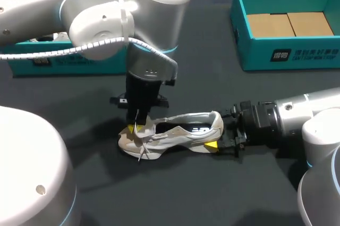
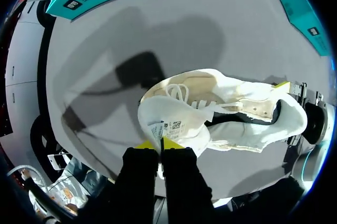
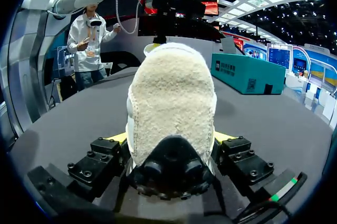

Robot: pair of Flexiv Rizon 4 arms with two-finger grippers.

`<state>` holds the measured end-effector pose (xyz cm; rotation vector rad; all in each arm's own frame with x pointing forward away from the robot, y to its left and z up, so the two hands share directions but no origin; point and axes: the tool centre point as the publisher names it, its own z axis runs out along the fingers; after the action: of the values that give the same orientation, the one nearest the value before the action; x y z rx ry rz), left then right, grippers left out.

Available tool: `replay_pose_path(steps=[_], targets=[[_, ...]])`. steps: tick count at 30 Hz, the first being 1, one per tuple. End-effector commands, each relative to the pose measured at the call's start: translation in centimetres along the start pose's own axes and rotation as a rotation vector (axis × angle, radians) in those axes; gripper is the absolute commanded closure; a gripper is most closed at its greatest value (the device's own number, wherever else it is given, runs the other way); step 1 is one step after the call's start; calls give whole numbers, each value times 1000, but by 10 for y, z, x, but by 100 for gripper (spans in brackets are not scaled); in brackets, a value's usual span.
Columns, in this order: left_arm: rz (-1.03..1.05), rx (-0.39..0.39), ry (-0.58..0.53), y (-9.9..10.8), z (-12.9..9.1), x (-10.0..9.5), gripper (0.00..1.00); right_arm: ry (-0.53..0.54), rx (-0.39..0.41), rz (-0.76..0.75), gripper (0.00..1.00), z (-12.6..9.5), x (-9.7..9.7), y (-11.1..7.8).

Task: Take the shoe out of the shoebox, open the shoe tongue, remove and reinsert the insole, then place the shoe into the shoebox

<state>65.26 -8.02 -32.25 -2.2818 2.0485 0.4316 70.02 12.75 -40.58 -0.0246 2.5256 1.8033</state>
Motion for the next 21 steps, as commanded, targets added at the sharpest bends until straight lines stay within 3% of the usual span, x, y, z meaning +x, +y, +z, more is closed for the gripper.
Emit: replay_pose_path(steps=[1, 6, 9, 12, 21], targets=[[-9, -11, 13, -3, 17, -3, 100, -1, 3, 0, 100, 0, 1, 0], [-22, -20, -8, -5, 24, -7, 100, -1, 3, 0, 100, 0, 1, 0], [-30, -17, -36, -6, 25, -10, 80, -1, 3, 0, 100, 0, 1, 0], [-37, -14, -58, -7, 26, -14, 66, -1, 3, 0, 100, 0, 1, 0], [-51, -17, -123, -8, 33, -28, 55, -1, 3, 0, 100, 0, 1, 0]])
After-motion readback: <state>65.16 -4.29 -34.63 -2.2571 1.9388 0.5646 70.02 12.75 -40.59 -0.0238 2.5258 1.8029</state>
